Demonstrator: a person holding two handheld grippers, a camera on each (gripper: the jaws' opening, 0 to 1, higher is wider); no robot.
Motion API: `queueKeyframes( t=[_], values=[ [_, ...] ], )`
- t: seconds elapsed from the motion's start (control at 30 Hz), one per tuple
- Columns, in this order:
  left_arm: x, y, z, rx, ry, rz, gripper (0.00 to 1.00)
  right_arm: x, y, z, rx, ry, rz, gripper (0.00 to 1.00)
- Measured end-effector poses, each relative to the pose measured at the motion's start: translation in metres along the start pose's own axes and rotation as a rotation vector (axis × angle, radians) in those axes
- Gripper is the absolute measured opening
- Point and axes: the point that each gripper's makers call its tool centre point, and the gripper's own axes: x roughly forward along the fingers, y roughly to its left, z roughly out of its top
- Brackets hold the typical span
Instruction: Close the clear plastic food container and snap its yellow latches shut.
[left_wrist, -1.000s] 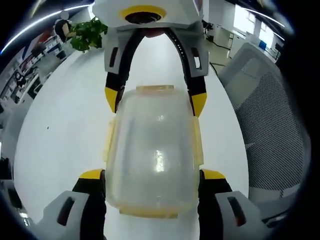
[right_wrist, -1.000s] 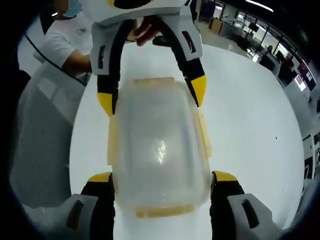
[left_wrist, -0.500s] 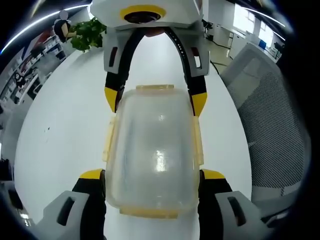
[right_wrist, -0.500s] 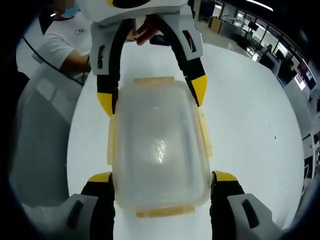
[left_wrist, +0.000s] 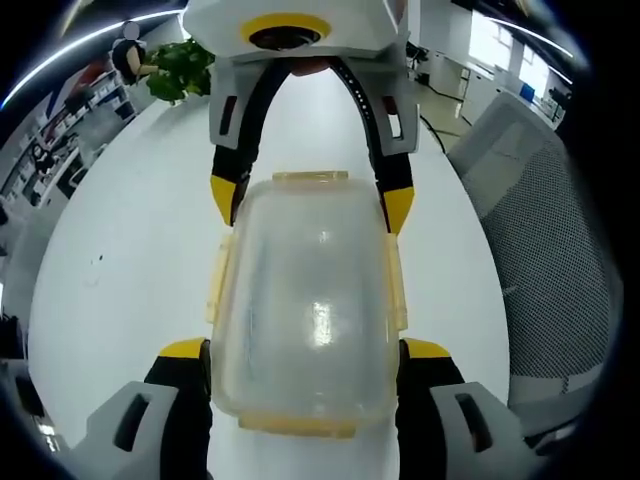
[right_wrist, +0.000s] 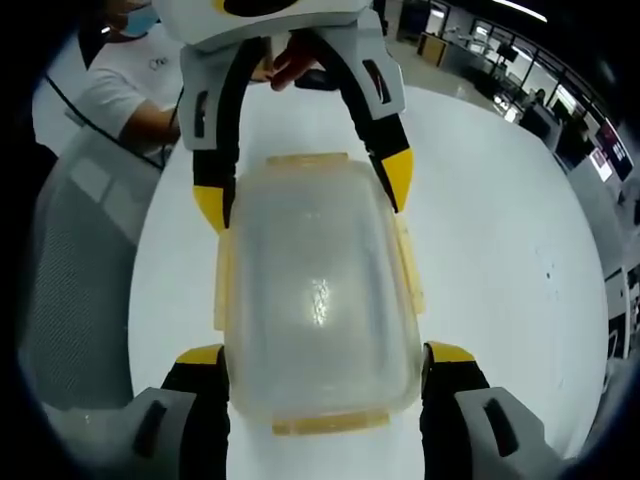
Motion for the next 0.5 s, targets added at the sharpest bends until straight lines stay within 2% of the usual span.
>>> queueKeyframes(
  t=[0.27,0.5],
  values=[
    [0.002,0.009,0.001,0.002,0.011,-0.001,0.76,0.001,-0.01,-0.001,0.003,0.004,0.001,0.79],
    [0.003,0.016,0.001,-0.006,-0.004,0.002,0.76,0.002,-0.018,-0.001,0.002,0.001,0.006,0.79]
  ],
)
